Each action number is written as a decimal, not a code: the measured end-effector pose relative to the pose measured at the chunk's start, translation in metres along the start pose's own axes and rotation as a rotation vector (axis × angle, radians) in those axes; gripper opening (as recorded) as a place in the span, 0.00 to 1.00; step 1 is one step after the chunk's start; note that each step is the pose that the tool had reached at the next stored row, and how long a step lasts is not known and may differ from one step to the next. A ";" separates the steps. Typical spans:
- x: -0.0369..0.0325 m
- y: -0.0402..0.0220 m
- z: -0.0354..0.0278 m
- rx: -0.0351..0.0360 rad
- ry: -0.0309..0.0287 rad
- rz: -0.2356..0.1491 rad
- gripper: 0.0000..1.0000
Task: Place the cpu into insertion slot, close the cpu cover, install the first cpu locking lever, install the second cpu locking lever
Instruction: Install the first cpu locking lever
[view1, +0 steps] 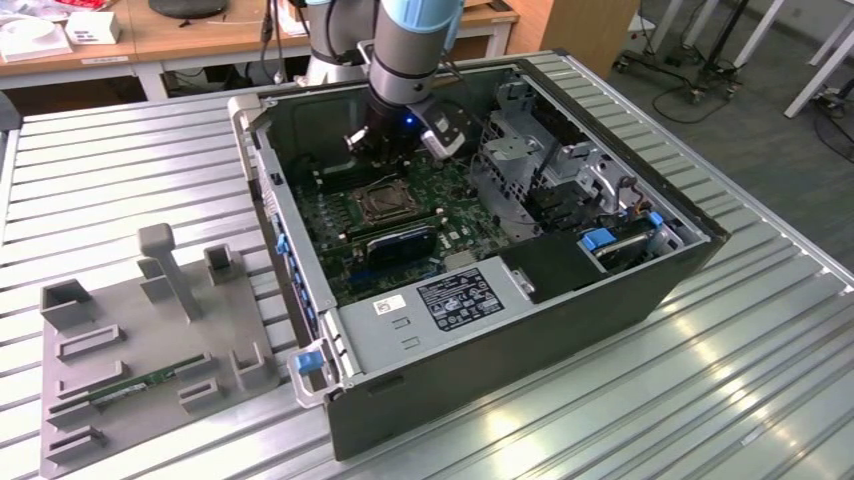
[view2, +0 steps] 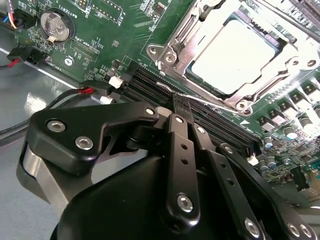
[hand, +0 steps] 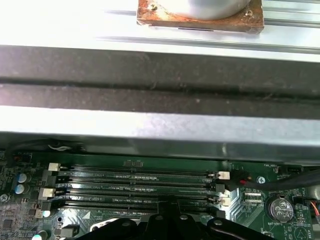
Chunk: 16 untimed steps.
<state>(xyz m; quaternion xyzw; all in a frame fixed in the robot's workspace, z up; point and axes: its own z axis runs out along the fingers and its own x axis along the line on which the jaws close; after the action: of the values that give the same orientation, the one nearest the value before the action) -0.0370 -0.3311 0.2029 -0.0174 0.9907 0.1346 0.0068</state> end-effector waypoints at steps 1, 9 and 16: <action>-0.0005 0.0000 0.0000 0.0000 0.0000 0.000 0.11; -0.0039 -0.0003 0.0000 0.0000 0.0000 0.000 0.11; -0.0040 -0.0005 -0.0001 0.0000 0.0000 0.000 0.11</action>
<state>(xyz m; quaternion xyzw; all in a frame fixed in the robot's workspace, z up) -0.0330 -0.3315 0.2029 -0.0174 0.9907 0.1347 0.0068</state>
